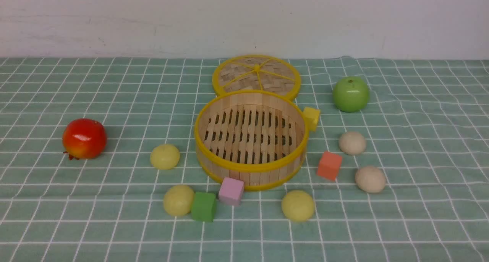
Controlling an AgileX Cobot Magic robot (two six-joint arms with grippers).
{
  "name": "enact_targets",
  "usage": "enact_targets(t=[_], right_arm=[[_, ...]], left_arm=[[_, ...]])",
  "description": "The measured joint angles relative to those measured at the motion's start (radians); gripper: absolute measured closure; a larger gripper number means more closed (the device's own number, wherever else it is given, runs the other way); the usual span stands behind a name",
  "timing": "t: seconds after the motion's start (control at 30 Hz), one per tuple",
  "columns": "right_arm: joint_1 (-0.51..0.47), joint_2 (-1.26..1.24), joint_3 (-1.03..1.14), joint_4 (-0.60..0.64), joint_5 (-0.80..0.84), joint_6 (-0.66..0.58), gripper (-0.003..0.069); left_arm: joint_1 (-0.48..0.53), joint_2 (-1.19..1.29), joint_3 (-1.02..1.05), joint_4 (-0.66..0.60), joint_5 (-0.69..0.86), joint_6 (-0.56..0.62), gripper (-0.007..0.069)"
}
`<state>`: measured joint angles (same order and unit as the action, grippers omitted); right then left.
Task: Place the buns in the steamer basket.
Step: Use the left arm to grab a steamed stuffed bun
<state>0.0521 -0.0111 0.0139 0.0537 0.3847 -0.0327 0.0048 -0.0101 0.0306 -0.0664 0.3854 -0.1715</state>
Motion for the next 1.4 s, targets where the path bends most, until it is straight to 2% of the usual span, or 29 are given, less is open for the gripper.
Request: enact_targets(t=[1.0,1.2,1.23,1.4], right_arm=[[0.0,0.0,0.0,0.0,0.0,0.0,0.0419],[0.0,0.0,0.0,0.0,0.0,0.0,0.0419],[0.0,0.0,0.0,0.0,0.0,0.0,0.0419],[0.0,0.0,0.0,0.0,0.0,0.0,0.0419]], left_arm=[[0.0,0.0,0.0,-0.005,-0.014,0.0,0.0387],[0.0,0.0,0.0,-0.219,-0.193,-0.106,0.0387],[0.0,0.0,0.0,-0.337,-0.252,-0.164,0.0387],[0.0,0.0,-0.01,-0.505,-0.318,-0.209,0.0391]])
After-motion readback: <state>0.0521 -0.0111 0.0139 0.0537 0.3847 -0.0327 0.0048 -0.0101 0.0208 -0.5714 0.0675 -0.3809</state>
